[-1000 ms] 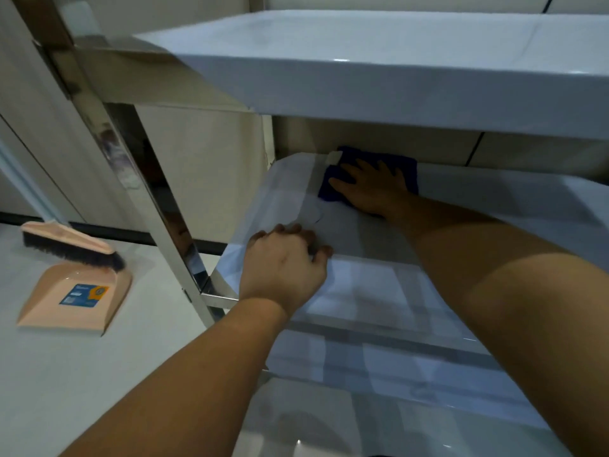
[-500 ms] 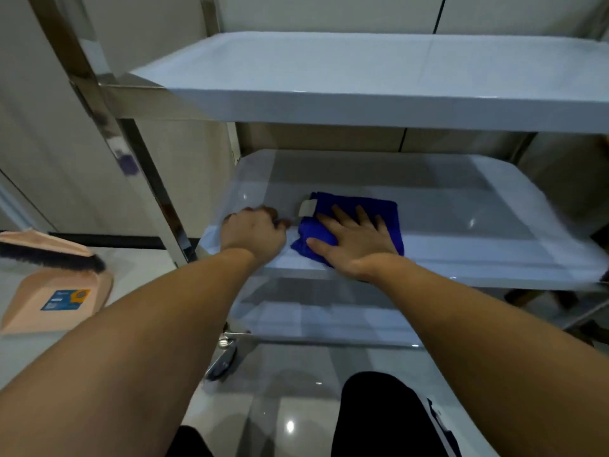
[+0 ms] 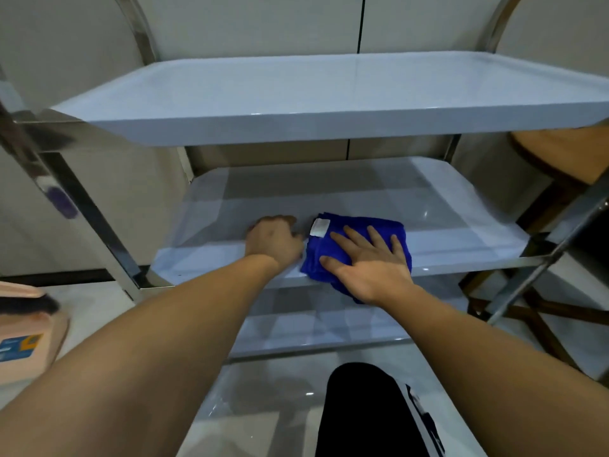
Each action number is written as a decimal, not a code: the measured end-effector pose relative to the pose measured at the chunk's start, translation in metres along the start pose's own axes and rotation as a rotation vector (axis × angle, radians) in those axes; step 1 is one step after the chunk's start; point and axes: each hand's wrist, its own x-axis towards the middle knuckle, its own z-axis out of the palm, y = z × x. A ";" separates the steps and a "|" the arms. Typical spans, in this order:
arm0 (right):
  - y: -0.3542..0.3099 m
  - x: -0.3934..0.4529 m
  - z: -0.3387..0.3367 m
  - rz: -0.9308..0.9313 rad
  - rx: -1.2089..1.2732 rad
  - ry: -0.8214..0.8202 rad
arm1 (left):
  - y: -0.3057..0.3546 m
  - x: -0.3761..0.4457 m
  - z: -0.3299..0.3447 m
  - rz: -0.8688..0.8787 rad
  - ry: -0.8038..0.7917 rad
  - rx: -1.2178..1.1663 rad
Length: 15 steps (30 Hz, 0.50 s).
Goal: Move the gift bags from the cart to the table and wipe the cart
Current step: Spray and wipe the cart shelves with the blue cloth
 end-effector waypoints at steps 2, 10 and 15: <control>-0.001 0.013 -0.001 0.023 -0.022 -0.017 | 0.009 0.004 0.011 0.031 0.007 0.019; 0.007 0.073 -0.004 0.018 -0.080 0.011 | 0.001 0.012 0.042 0.094 0.194 0.060; 0.013 0.133 -0.008 0.015 -0.107 -0.001 | 0.005 0.013 0.047 0.104 0.229 0.123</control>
